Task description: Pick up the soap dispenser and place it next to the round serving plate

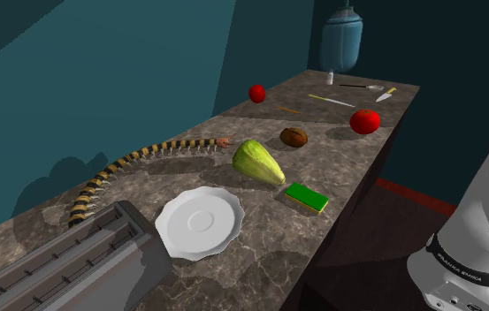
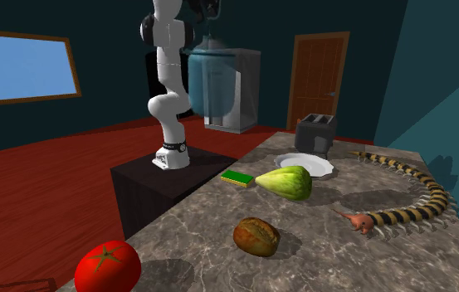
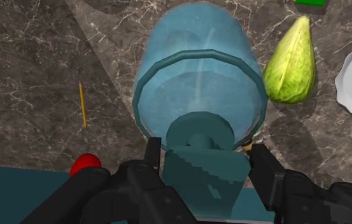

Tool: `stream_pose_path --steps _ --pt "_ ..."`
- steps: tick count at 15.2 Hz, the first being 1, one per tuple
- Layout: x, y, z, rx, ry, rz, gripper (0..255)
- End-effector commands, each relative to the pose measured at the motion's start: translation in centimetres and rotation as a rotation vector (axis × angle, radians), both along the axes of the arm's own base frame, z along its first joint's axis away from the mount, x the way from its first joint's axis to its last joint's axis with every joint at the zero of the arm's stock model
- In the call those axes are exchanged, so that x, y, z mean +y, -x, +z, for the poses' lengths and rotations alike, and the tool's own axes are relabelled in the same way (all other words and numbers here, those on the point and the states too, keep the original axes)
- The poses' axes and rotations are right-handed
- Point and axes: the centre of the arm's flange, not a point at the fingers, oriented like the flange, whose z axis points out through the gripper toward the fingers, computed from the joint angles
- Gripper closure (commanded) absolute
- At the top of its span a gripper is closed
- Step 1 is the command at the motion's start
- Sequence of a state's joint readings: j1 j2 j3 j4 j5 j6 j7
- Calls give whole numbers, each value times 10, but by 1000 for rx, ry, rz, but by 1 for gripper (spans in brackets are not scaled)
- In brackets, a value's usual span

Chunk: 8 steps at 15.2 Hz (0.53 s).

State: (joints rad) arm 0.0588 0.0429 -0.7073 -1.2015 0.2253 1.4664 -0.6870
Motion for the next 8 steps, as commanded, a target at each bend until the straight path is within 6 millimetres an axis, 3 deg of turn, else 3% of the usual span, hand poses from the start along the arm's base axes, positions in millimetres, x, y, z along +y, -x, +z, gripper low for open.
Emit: stream_pose_path --steps 1,8 --pt "10 -7 -3 -1 0 1 255" --pt "76 -55 -46 -1 0 1 255"
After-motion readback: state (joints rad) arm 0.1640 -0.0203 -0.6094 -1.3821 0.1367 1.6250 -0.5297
